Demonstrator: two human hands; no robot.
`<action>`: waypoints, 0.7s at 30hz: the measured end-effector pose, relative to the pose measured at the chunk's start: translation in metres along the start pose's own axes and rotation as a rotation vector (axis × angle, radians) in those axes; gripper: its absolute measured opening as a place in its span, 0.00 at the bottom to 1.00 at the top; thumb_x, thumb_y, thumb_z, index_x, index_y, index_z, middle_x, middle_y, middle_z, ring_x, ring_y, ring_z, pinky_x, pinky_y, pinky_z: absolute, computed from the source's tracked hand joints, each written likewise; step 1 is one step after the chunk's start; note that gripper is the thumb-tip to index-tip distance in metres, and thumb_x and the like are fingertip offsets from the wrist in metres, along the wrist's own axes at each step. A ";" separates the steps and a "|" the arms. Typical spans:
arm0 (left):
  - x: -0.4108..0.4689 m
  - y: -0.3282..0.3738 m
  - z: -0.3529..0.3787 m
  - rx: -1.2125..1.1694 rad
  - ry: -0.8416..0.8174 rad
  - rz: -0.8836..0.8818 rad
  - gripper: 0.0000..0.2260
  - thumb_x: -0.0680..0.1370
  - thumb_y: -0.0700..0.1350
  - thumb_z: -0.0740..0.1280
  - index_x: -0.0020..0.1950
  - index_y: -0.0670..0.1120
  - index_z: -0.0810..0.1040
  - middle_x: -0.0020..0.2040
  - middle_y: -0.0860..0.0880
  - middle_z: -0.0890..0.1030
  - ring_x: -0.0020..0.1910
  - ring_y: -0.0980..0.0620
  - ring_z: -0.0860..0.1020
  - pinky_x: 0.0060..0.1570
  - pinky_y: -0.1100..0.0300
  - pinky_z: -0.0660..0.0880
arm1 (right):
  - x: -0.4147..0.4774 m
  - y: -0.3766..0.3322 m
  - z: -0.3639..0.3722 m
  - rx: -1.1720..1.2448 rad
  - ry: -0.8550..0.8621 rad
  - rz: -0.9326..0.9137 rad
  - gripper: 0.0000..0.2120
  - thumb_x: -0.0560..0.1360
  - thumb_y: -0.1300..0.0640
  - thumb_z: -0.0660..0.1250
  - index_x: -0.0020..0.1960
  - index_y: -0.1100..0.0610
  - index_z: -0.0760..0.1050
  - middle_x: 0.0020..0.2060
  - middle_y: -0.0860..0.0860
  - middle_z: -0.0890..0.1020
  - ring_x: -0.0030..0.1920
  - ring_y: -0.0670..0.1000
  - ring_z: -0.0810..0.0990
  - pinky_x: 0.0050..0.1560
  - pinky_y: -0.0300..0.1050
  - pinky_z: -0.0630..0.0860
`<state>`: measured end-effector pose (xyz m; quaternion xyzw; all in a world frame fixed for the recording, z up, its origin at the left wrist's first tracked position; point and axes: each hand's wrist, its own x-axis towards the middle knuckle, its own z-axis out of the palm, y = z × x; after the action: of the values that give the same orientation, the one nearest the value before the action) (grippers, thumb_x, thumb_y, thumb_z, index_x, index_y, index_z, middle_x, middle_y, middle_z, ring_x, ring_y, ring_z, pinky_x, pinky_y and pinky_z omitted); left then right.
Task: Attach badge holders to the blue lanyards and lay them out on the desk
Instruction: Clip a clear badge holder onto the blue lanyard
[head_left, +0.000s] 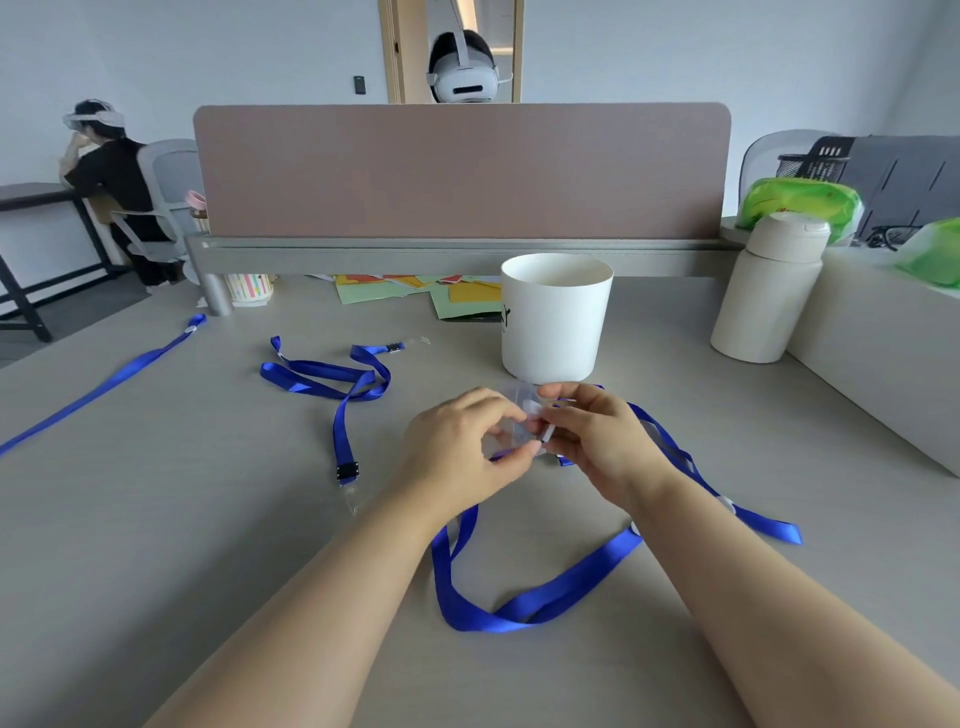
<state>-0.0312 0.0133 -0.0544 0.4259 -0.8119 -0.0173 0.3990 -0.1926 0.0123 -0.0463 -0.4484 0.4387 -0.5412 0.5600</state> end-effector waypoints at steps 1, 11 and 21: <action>0.000 0.000 -0.001 -0.033 0.012 -0.008 0.13 0.70 0.57 0.63 0.47 0.52 0.80 0.43 0.56 0.82 0.38 0.60 0.78 0.33 0.63 0.74 | 0.000 0.000 -0.002 0.000 -0.019 -0.004 0.08 0.75 0.69 0.61 0.48 0.60 0.76 0.37 0.55 0.82 0.35 0.48 0.83 0.38 0.37 0.80; 0.001 -0.005 0.003 -0.163 0.099 -0.061 0.12 0.70 0.48 0.68 0.52 0.47 0.81 0.40 0.51 0.83 0.41 0.57 0.78 0.39 0.61 0.77 | -0.002 0.000 0.000 -0.130 -0.108 -0.082 0.08 0.71 0.66 0.68 0.39 0.55 0.82 0.36 0.52 0.84 0.41 0.53 0.81 0.47 0.42 0.79; 0.001 -0.001 0.003 -0.298 0.116 -0.118 0.10 0.72 0.41 0.71 0.52 0.42 0.83 0.44 0.50 0.82 0.45 0.60 0.78 0.42 0.73 0.74 | -0.001 -0.001 -0.001 -0.111 -0.157 -0.165 0.10 0.71 0.70 0.66 0.45 0.56 0.72 0.31 0.47 0.84 0.36 0.47 0.81 0.42 0.39 0.76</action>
<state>-0.0330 0.0109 -0.0563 0.4093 -0.7496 -0.1365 0.5020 -0.1936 0.0136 -0.0452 -0.5543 0.3846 -0.5236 0.5203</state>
